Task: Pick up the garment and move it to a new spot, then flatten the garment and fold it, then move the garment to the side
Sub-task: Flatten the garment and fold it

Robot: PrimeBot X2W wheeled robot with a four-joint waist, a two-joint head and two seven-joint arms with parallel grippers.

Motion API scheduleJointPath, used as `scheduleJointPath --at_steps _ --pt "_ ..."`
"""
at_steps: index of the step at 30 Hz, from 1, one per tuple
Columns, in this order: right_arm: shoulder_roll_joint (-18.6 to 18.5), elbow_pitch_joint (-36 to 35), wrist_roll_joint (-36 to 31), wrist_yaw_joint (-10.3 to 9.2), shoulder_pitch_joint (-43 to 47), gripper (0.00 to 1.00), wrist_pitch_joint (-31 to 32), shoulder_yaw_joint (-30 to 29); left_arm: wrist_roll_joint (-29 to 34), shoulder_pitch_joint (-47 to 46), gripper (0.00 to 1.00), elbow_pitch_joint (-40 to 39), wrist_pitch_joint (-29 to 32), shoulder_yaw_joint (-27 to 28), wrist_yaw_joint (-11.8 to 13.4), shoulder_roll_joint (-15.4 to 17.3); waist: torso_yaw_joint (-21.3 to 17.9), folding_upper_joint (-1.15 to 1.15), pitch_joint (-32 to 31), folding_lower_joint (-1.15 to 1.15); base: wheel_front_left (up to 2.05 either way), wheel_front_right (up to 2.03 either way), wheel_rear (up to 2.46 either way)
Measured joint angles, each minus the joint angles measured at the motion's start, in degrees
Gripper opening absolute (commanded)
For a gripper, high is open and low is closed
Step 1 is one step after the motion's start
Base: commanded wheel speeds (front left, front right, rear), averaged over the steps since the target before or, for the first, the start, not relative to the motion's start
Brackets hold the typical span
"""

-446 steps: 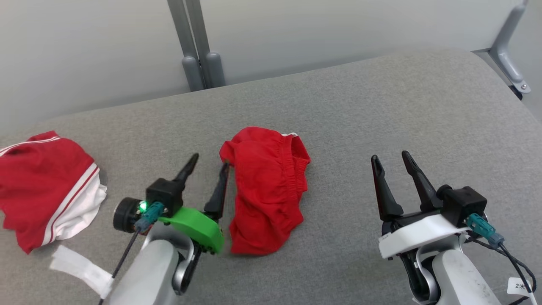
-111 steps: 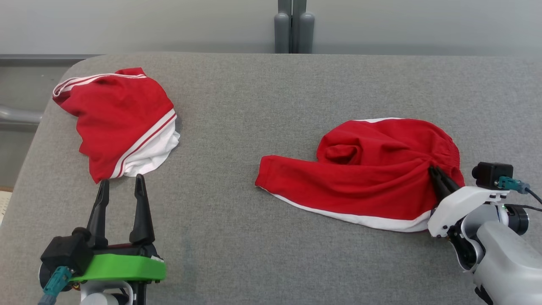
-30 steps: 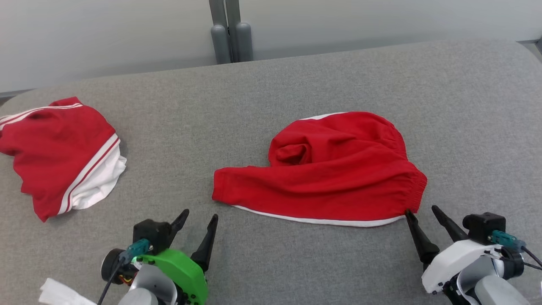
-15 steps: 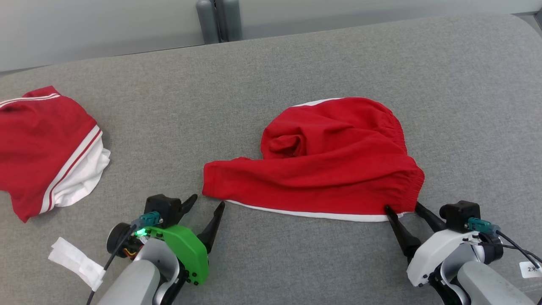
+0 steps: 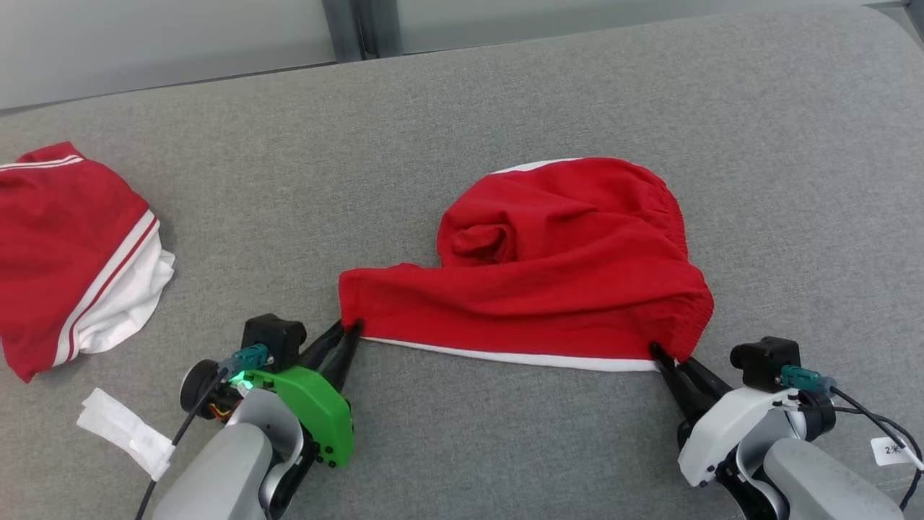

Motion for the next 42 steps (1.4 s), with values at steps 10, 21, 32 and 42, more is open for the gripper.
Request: scheduleJointPath --at_steps 10,21,32,42 --pt "-1.1 -2.7 -0.5 0.00 1.2 0.00 -0.2 -2.3 -2.9 0.6 0.00 0.7 -4.3 -1.6 0.0 0.2 0.4 0.00 -3.1 0.00 0.00 0.00 0.00" --pt "-2.8 -12.3 0.2 0.01 -0.9 0.00 1.3 -5.6 -3.4 -0.6 0.00 -6.7 -4.7 0.4 0.8 3.9 1.0 0.00 -6.1 0.00 0.00 0.00 0.00" --pt "-3.8 -11.7 9.2 0.00 -27.4 0.00 9.8 -4.3 -2.9 -26.4 0.00 -8.6 0.5 1.4 0.2 6.5 1.1 0.00 3.0 0.00 0.00 0.00 0.00" --pt "-2.7 -4.8 14.8 0.00 -58.5 0.00 10.7 -0.3 -7.6 -57.8 0.00 1.4 0.6 -2.3 0.0 5.6 2.4 0.00 15.5 0.01 0.00 0.00 0.00"
